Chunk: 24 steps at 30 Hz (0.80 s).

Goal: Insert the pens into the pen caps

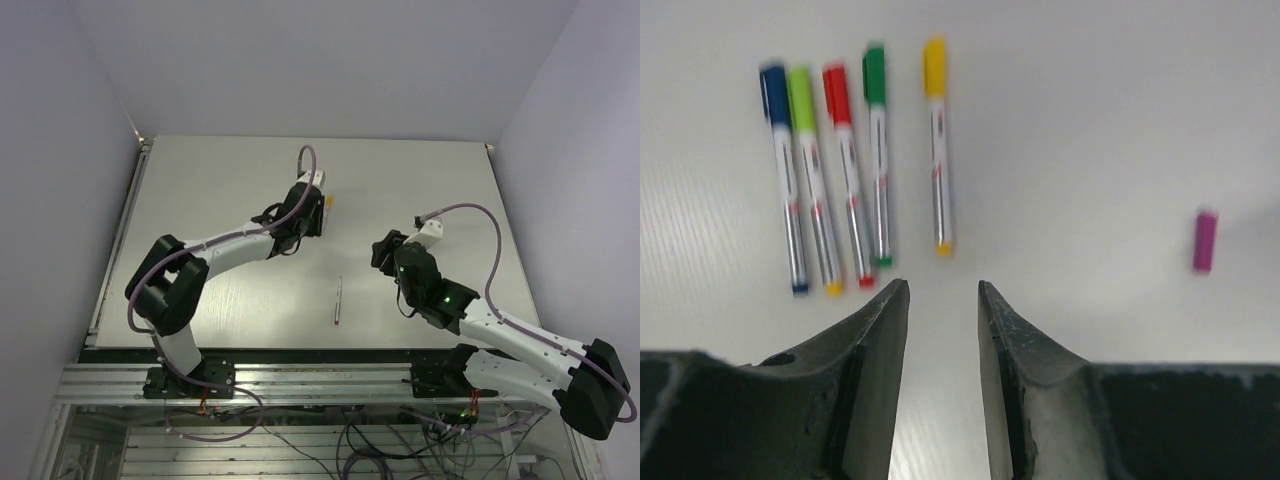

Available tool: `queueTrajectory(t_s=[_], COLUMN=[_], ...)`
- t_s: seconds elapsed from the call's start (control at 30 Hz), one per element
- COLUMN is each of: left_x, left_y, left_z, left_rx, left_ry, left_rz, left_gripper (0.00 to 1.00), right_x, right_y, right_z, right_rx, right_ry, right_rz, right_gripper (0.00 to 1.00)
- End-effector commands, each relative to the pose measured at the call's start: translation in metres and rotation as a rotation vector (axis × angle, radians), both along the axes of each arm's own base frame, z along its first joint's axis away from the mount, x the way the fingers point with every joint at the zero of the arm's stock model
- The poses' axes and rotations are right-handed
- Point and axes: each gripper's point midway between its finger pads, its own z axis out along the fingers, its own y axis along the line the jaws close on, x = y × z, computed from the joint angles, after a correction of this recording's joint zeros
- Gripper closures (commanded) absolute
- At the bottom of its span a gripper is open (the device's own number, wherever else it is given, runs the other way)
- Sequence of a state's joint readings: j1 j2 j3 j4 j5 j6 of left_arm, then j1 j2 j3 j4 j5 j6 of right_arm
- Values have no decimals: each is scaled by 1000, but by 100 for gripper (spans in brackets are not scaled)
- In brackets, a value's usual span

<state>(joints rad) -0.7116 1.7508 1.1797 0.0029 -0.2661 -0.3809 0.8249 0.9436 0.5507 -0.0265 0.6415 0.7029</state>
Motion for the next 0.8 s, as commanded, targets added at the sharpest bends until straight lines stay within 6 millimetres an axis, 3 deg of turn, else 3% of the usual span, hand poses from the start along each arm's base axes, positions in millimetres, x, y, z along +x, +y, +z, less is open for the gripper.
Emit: queueTrajectory(t_s=[0.0,0.2,0.33,0.4,0.47,0.5,0.77], left_x=[-47,-116,-144,-152,-159,-161,-172], left_y=[-1,-15,-27,-31,-37,-39,-53], left_z=[-15,-38,-45,-48,-51,-54,-72], left_rx=[11,67,50,49,53,63,152], left_ry=[70,152,191,205,210,219,237], left_rz=[-64,-160,-207,-220,-237,-244,-267], left_gripper=[56,53,49,47,24,19,19], right_x=[9,24,28,28,28,27,25], right_y=[-22,-47,-52,-51,-50,-50,-52], right_z=[-4,-38,-53,-56,-56,-56,-49], right_rx=[-11,27,55,58,67,69,90], right_ry=[23,171,216,219,214,211,172], right_rz=[-108,-161,-158,-152,-146,-146,-142], right_gripper=[49,49,49,49,49,49,49])
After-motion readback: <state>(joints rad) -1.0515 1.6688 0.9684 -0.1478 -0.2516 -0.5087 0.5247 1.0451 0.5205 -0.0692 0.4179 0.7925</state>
